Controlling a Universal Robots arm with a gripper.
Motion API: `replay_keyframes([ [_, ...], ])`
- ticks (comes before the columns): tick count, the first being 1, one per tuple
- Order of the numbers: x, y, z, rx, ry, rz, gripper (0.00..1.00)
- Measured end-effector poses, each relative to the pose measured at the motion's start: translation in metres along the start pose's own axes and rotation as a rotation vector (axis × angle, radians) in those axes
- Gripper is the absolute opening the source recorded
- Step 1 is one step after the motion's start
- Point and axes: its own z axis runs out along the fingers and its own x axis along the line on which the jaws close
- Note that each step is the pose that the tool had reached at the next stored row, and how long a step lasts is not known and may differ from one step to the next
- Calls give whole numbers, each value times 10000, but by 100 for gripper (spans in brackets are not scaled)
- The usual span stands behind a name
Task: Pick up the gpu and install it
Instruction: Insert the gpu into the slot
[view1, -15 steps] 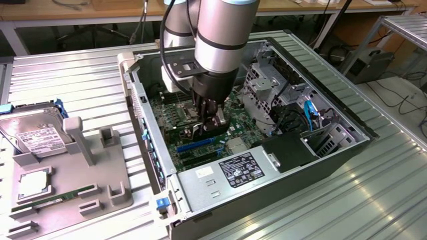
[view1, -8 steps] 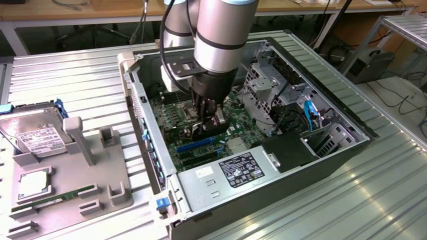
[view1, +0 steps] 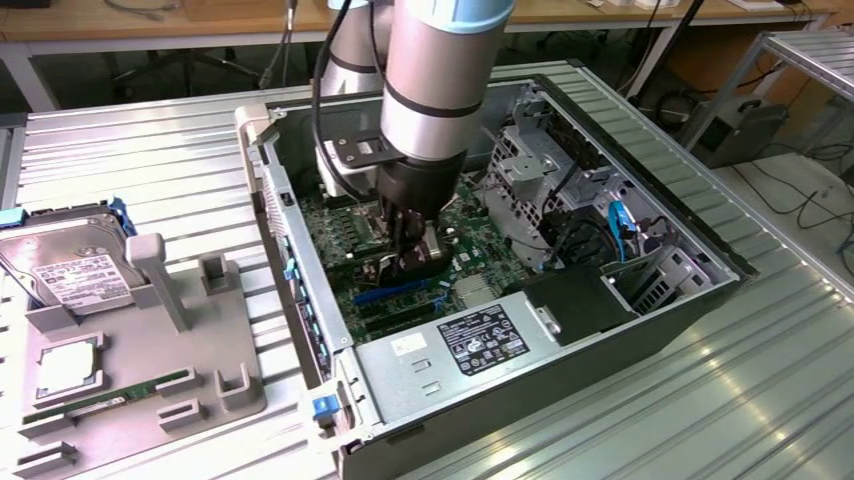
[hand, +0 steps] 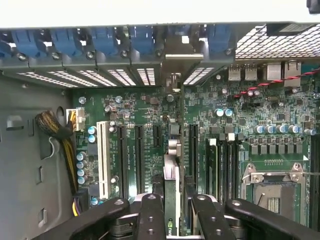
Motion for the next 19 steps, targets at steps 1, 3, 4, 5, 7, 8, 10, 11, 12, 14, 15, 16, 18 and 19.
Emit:
replay_keyframes([
  [1, -1, 2, 8, 16, -87, -1, 26],
  [3, 0, 38, 64, 15, -88, -2, 26],
  [4, 2, 52, 97, 11, -80, -2, 26],
  [5, 2, 53, 128, 11, -96, -2, 26],
  [7, 0, 52, 126, 16, -168, -3, 26],
  [8, -1, 51, 123, 16, -198, -4, 26],
  [10, -1, 51, 118, 14, -218, -4, 26],
  [11, -1, 51, 118, 14, -220, -3, 26],
  [12, -1, 51, 118, 14, -221, -4, 26],
  [14, 0, 51, 117, 12, -218, -3, 26],
  [15, 1, 51, 118, 10, -217, -2, 26],
  [16, 3, 51, 121, 9, -218, -2, 26],
  [18, 9, 50, 123, 0, -217, 0, 26],
  [19, 10, 49, 126, -2, -218, 2, 26],
])
